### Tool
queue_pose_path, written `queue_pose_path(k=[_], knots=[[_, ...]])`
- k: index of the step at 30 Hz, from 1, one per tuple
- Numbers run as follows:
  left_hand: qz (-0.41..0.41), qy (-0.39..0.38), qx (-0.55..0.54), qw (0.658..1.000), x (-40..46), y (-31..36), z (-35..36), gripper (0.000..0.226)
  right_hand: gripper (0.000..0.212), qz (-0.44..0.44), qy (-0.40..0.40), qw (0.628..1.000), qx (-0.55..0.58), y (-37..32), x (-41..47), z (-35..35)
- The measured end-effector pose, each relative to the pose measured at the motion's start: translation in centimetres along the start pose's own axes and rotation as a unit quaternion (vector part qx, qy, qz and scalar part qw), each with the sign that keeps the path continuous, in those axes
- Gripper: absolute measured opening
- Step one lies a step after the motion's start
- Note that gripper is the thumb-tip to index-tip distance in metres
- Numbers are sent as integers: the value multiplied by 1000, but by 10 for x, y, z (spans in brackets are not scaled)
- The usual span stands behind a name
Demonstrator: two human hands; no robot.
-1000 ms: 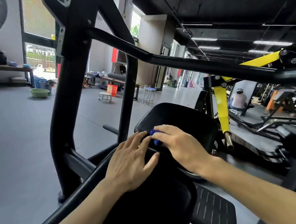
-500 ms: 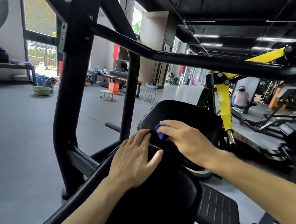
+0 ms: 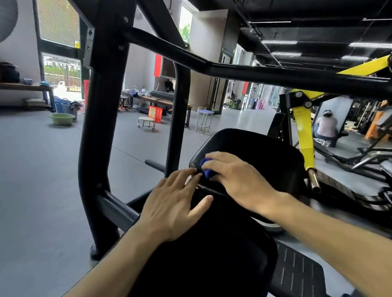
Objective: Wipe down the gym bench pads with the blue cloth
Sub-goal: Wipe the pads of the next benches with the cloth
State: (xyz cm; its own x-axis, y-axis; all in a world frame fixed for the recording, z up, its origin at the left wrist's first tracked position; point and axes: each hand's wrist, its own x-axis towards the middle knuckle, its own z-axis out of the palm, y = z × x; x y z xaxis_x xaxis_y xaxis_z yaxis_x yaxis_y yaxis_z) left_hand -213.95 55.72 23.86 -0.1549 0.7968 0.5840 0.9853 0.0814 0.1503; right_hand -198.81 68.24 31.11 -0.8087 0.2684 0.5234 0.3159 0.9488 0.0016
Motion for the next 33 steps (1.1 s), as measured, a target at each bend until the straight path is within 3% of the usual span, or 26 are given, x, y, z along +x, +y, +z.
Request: queue_pose_path(k=[3, 7, 9, 11, 16, 18, 23, 25, 29, 31, 33], knots=[[-14, -5, -6, 1000, -1, -3, -1, 75, 25, -25, -58, 998, 11, 24, 6, -25], [-16, -14, -27, 999, -2, -2, -2, 78, 14, 145, 33, 989, -21, 71, 49, -43], [-17, -18, -29, 999, -2, -1, -2, 78, 9, 168, 43, 983, -54, 61, 58, -27], [-20, -20, -30, 999, -1, -1, -2, 77, 7, 124, 32, 991, -39, 31, 52, -11], [-9, -16, -32, 999, -1, -2, -1, 72, 34, -23, -32, 999, -4, -4, 1, -2], [-13, -21, -29, 999, -1, -2, -2, 74, 34, -10, -35, 999, -16, 18, 12, -13], [-14, -32, -24, 999, -1, -2, -2, 77, 22, 125, 25, 990, -64, 49, 55, -18], [-15, -33, -25, 999, -1, -2, -1, 77, 19, 89, 32, 993, -68, 28, 46, -1], [-12, -25, -28, 999, 1, -2, 0, 67, 30, -93, -33, 995, -14, 1, 8, 14], [-16, -27, -23, 999, 0, -2, -1, 69, 31, -101, -52, 994, 3, 16, 18, 8], [-23, -29, -22, 999, -2, -3, -1, 72, 30, -36, -33, 999, 17, 40, 46, 0]])
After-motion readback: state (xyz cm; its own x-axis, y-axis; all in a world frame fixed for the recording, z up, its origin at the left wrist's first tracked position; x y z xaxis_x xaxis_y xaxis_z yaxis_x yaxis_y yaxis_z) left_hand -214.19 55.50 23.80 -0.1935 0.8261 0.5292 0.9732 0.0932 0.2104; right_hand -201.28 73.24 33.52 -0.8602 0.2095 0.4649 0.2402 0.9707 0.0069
